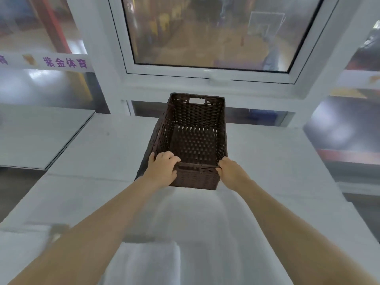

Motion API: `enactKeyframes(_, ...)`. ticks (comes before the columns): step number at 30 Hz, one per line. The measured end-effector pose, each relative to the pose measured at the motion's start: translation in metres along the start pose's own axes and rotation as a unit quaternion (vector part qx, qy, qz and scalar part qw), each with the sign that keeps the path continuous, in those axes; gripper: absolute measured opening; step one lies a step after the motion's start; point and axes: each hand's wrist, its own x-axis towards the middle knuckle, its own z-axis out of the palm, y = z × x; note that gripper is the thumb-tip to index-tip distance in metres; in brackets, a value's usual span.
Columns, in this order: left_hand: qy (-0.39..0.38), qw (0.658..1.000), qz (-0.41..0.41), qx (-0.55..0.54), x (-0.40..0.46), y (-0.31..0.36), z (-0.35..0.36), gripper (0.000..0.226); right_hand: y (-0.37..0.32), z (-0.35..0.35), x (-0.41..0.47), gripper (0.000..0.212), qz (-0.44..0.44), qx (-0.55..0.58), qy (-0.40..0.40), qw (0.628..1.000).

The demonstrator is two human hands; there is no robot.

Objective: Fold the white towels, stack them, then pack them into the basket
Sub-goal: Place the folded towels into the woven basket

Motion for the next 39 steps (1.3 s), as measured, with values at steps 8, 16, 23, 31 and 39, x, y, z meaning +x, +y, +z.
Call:
enactKeyframes(8,-0.053,0.997,0.035,-0.039,0.025,0.146,0.029,0.033,0.12,-0.037,-0.079,0.024,0.077,0.017,0.044,0.996)
enactKeyframes(16,0.013,0.998,0.053,0.004,0.037,0.227,0.034,0.011,0.176,-0.064,-0.134,0.022,0.092,0.034,0.09,0.991)
enactKeyframes(23,-0.038,0.989,0.122,-0.073,0.003,0.291,0.049,0.018,0.236,-0.074,-0.202,0.014,0.073,0.053,0.097,0.991)
enactKeyframes(31,0.029,0.987,0.119,-0.105,-0.1,0.35,0.085,0.014,0.26,-0.045,-0.304,0.027,0.072,0.123,0.158,0.977)
enactKeyframes(39,0.034,0.986,0.123,-0.107,-0.156,0.358,0.091,0.01,0.242,-0.019,-0.369,0.016,0.098,0.125,0.217,0.963)
